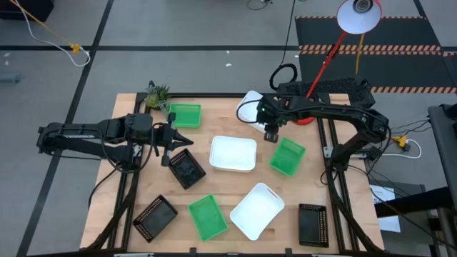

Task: Stack baskets by color
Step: Stack the top white bin on top of the middle white bin

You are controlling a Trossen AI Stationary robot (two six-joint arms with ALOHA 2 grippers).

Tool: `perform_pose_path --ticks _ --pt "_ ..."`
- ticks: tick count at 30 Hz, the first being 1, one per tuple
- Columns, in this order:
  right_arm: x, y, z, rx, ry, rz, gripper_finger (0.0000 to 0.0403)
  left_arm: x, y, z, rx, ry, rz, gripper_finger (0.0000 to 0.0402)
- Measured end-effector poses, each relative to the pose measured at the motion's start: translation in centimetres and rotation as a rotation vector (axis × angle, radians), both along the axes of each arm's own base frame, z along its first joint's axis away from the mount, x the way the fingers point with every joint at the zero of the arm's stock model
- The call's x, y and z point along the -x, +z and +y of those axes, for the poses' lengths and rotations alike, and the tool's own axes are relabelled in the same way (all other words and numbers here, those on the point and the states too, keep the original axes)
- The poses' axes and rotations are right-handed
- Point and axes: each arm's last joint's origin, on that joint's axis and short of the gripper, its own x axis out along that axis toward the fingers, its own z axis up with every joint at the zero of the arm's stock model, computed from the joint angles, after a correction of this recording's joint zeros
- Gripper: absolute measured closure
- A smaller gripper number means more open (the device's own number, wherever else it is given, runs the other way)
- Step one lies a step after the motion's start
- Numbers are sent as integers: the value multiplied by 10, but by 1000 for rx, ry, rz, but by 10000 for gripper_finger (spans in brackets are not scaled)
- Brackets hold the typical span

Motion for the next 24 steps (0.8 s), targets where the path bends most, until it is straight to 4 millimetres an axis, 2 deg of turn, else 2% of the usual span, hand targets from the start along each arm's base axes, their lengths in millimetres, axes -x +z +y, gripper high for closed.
perform_pose_path --ticks 9,24 --pt "0 -2 0 -1 -36 -7 259 0 0 0 0 -1 1 387" --pt "8 -38 0 13 -19 -14 262 0 0 0 -3 -4 0 387"
